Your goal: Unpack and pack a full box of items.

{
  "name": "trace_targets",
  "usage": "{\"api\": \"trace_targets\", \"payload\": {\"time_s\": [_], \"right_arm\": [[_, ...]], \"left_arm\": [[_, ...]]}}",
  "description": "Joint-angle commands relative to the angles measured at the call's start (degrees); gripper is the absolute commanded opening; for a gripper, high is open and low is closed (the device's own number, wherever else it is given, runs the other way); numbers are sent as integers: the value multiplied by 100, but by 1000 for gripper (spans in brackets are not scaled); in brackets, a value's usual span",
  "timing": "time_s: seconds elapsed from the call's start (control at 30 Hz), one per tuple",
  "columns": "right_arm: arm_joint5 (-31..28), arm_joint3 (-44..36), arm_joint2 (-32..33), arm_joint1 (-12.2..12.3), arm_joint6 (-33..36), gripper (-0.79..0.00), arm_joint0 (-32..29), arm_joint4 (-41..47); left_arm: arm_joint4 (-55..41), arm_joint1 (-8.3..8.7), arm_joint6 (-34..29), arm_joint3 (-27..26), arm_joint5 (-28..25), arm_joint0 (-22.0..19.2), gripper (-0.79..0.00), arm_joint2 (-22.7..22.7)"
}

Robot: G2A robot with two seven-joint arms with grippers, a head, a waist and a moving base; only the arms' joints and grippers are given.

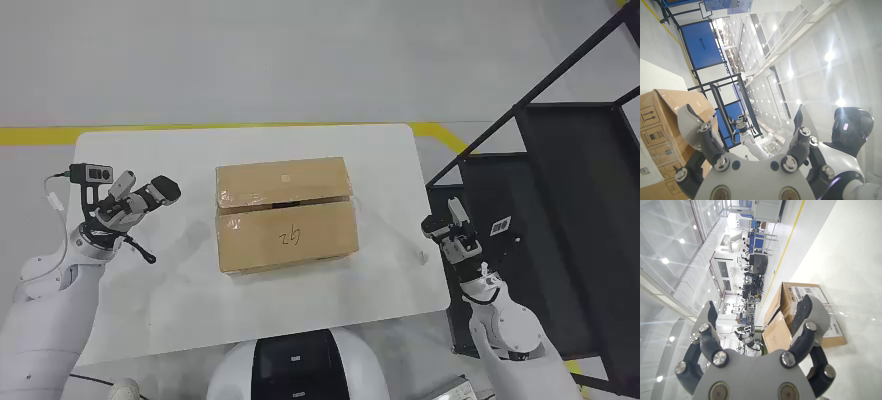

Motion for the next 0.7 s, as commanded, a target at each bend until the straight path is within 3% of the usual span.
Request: {"api": "trace_targets", "payload": {"time_s": [0.0,0.37,0.67], "right_arm": [[0,0,0,0,0,0,0,0],[172,-25,-111,6,151,0,119,-277],[114,268,-136,90,1453,0,736,-749]], "left_arm": [[0,0,0,0,0,0,0,0],[0,0,0,0,0,0,0,0],[0,0,0,0,0,0,0,0]]}}
